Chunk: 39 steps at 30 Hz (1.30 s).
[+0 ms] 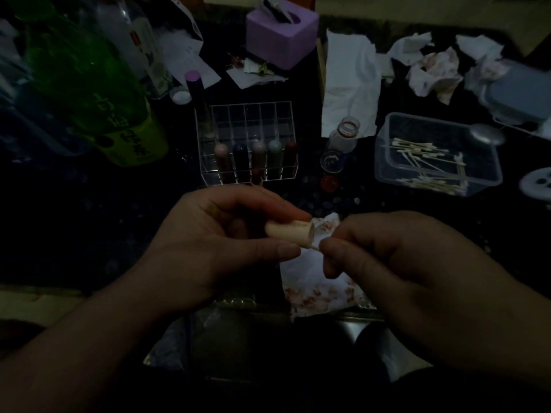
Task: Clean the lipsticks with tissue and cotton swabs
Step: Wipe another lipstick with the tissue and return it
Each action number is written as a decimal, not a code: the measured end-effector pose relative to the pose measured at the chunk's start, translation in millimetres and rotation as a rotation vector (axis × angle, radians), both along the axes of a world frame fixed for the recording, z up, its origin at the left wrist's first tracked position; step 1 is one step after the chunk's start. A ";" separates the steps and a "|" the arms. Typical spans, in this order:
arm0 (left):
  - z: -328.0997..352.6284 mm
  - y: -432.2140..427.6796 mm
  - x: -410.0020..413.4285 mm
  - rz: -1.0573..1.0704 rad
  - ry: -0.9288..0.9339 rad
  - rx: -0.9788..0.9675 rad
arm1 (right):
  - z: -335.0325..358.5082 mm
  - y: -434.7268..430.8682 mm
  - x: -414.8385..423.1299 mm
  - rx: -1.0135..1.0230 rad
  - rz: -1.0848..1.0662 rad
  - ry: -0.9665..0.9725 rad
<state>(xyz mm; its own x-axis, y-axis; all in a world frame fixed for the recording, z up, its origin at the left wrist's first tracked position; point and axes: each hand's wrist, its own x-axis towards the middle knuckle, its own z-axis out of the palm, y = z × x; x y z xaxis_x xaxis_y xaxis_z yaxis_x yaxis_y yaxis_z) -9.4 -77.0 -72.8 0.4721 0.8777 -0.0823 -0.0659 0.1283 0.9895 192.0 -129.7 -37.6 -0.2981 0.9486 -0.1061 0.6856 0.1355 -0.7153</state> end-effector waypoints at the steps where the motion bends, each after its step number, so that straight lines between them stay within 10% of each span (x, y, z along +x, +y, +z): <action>1: 0.2 0.1 -0.5 0.003 0.015 -0.011 | 2.3 0.6 2.7 -0.060 -0.037 0.071; 5: -4.6 1.6 1.4 0.035 -0.018 -0.158 | -5.2 8.5 9.0 -0.125 -0.158 0.278; 14: -29.5 2.4 3.3 -0.200 -0.762 -0.724 | -1.4 11.5 17.8 -0.265 -0.346 0.815; 24: -27.8 -2.0 -8.9 -0.253 -0.691 -0.607 | -9.4 11.4 14.1 -0.354 -0.293 0.803; 28: -18.7 5.6 -29.0 -0.124 -0.382 -0.486 | -14.4 15.4 13.2 -0.316 -0.311 0.745; 34: -22.6 23.8 -59.5 0.140 0.741 0.115 | -28.6 29.7 7.7 -0.288 -0.472 0.675; 39: -63.5 36.8 -44.5 0.293 0.932 0.376 | -38.3 41.2 -0.6 -0.290 -0.588 0.702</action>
